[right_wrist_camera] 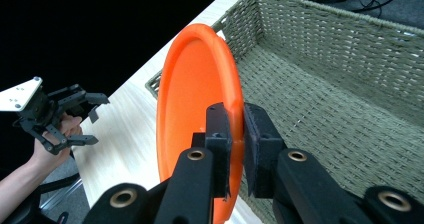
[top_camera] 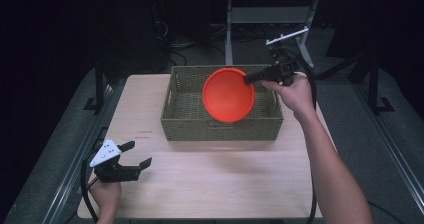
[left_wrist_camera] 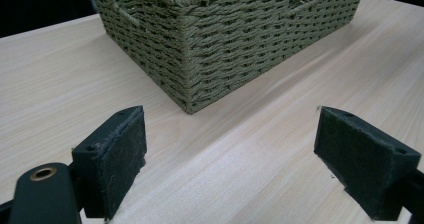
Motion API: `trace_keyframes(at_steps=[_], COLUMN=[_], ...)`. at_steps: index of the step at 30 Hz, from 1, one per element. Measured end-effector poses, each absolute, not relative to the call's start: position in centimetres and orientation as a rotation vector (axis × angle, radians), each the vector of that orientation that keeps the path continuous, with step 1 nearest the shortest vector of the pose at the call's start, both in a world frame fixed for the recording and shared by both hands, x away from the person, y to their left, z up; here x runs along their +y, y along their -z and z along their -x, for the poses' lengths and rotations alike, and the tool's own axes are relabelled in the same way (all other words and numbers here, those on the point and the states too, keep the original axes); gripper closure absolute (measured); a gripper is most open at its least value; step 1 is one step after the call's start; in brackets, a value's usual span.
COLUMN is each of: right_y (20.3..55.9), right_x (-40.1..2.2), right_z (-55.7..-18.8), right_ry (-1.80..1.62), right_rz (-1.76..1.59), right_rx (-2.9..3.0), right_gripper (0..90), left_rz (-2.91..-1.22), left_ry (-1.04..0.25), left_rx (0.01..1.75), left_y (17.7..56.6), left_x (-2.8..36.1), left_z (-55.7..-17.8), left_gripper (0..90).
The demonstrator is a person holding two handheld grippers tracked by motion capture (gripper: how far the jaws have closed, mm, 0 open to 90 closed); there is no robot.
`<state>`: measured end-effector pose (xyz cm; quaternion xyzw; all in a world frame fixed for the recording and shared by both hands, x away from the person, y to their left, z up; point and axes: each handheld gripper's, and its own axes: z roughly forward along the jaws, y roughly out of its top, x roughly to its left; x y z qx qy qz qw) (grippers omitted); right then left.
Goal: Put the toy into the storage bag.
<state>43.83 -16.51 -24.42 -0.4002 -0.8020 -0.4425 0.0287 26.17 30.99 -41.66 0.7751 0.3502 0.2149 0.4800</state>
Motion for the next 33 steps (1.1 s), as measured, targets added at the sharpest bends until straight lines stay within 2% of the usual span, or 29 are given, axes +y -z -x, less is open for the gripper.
trace_keyframes(at_steps=[18,33], right_y=[24.2,26.7], right_x=[-16.1,-16.1], right_z=[-46.4,-49.0], right_ry=[1.344,1.287], right_rz=[1.339,1.464], right_rx=[-2.475,-2.444], right_gripper=[82.1,82.0], left_rz=[-1.889,-1.883], left_ry=[-0.524,-0.523], left_rx=[0.856,0.854], left_y=[41.6,41.6], left_x=[31.1,31.2], left_z=[-26.1,-26.1], left_gripper=[12.7,12.6])
